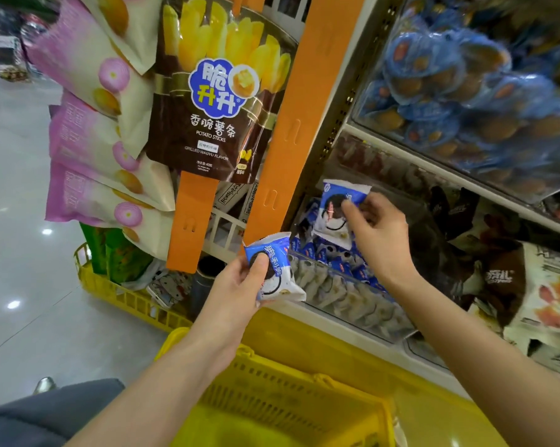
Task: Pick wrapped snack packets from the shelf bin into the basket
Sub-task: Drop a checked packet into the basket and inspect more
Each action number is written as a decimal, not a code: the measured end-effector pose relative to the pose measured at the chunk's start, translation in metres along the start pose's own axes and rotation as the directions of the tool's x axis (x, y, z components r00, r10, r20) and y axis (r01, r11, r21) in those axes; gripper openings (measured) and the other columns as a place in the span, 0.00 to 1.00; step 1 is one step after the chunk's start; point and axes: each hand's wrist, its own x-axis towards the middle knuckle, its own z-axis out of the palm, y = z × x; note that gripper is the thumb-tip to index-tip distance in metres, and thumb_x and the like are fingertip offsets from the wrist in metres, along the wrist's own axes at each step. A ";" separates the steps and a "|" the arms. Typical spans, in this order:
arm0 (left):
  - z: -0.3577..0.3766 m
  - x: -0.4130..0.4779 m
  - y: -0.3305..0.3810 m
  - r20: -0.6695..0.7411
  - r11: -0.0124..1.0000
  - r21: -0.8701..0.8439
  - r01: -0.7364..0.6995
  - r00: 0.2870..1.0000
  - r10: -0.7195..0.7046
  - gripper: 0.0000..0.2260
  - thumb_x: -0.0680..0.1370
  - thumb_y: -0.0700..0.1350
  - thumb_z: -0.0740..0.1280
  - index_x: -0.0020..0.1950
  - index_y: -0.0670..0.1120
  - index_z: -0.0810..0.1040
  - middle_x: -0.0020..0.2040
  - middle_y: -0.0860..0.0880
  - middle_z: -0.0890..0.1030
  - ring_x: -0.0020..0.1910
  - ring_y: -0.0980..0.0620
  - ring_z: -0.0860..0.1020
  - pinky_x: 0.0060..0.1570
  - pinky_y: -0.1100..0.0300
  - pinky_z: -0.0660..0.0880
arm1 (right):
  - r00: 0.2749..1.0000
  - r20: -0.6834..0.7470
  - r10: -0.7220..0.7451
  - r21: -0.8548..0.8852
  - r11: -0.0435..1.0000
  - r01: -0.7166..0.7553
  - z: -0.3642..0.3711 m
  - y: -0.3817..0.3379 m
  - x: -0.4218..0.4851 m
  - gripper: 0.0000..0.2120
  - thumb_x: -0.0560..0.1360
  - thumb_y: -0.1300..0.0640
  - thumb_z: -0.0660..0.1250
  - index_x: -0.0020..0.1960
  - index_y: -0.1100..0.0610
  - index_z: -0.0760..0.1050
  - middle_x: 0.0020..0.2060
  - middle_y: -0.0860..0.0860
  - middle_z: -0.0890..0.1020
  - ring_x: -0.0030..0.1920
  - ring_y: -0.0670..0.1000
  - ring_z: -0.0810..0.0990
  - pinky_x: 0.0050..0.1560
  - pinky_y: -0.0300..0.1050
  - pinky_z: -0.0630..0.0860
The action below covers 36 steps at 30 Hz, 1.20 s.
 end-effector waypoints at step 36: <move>0.010 -0.007 -0.004 -0.191 0.979 -0.167 0.112 0.971 -0.144 0.12 0.80 0.43 0.59 0.61 0.41 0.73 0.53 0.42 0.81 0.51 0.47 0.80 0.56 0.49 0.74 | 0.938 0.334 0.093 0.159 0.975 -0.154 -0.001 -0.033 -0.100 0.10 0.73 0.56 0.68 0.50 0.47 0.70 0.43 0.48 0.82 0.41 0.44 0.82 0.41 0.40 0.80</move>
